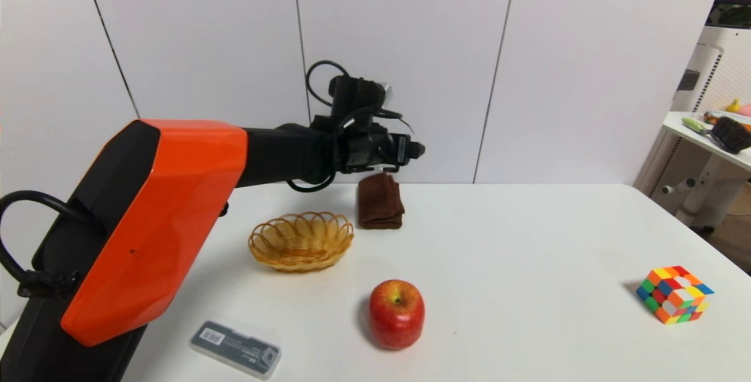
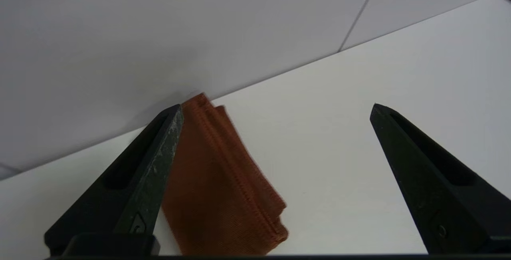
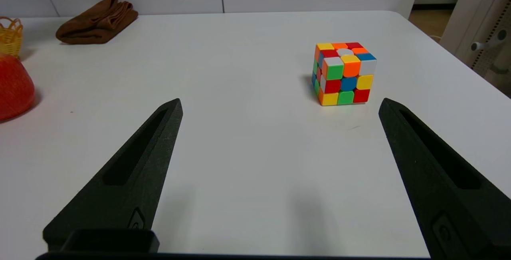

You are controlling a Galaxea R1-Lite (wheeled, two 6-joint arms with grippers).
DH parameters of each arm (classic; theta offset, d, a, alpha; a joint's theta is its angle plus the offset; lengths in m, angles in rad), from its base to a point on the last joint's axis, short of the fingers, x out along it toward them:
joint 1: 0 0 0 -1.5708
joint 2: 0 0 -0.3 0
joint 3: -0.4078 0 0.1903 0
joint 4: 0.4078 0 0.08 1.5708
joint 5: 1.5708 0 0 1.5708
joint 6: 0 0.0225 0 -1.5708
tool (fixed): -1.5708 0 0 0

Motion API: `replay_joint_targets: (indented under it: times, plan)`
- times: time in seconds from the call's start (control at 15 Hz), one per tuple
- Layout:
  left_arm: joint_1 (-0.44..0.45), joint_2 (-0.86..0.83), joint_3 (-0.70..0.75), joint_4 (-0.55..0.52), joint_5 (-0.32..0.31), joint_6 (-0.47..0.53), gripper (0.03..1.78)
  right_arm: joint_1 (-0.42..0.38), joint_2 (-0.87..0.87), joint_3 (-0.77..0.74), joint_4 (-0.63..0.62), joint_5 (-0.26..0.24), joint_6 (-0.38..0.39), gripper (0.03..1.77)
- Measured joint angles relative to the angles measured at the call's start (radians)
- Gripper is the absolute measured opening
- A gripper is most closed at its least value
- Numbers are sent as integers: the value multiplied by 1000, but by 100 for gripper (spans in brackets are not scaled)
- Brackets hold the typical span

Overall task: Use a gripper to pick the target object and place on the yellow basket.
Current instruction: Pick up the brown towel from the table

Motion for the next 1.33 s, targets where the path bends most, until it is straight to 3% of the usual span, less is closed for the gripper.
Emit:
replay_joint_targets:
  times: [0.13,0.33,1.33]
  plan:
    - [3,15,0,52,40,0,169,0,0,0,0,0,0,170]
    - [4,30,0,103,48,0,169,0,0,0,0,0,0,170]
    - [47,124,1,91,22,-50,169,0,0,0,0,0,0,170]
